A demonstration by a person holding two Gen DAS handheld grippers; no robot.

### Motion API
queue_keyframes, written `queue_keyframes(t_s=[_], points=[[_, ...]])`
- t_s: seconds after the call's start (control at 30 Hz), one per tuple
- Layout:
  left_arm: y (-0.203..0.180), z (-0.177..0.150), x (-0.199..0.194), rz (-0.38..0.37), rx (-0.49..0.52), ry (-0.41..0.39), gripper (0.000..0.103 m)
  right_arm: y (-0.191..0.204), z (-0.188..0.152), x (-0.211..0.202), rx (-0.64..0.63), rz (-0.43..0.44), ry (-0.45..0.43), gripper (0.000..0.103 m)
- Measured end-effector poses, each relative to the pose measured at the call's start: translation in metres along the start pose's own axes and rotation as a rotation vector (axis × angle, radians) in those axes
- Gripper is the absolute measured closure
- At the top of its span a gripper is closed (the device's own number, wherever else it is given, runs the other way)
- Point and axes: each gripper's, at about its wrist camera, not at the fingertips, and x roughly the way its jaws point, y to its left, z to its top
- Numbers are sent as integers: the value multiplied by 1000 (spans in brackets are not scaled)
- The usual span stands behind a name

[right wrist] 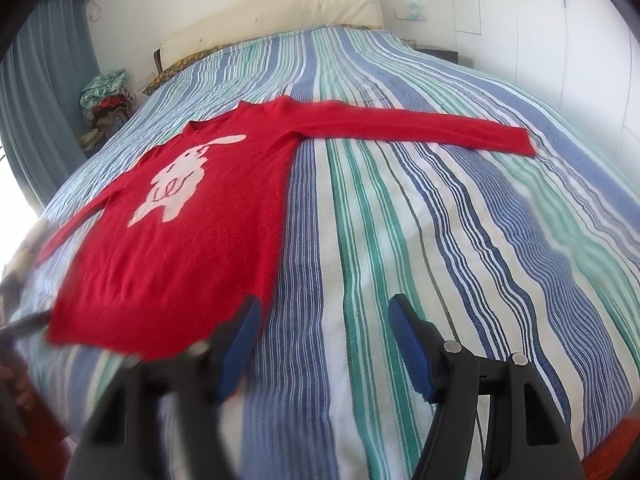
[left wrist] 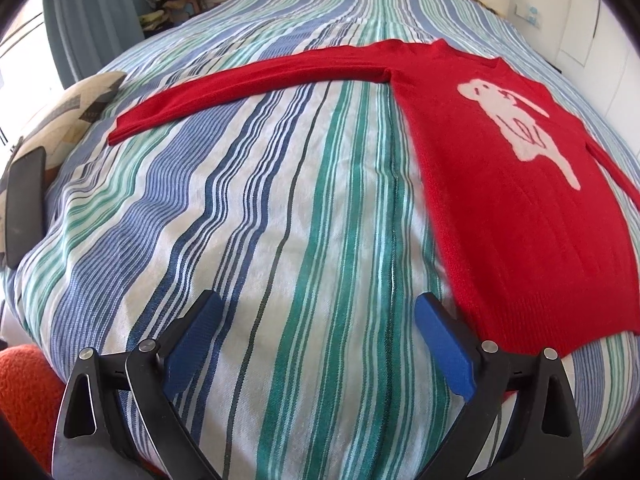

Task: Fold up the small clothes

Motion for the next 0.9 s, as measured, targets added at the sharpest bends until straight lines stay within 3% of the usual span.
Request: queue_keyframes(t_s=[0.57, 0.9], points=[[2, -7, 8, -13, 16, 14, 1, -11, -1, -3, 40, -14, -6, 38], [-4, -7, 11, 19, 72, 30, 0, -9, -3, 0, 33, -14, 0, 38]])
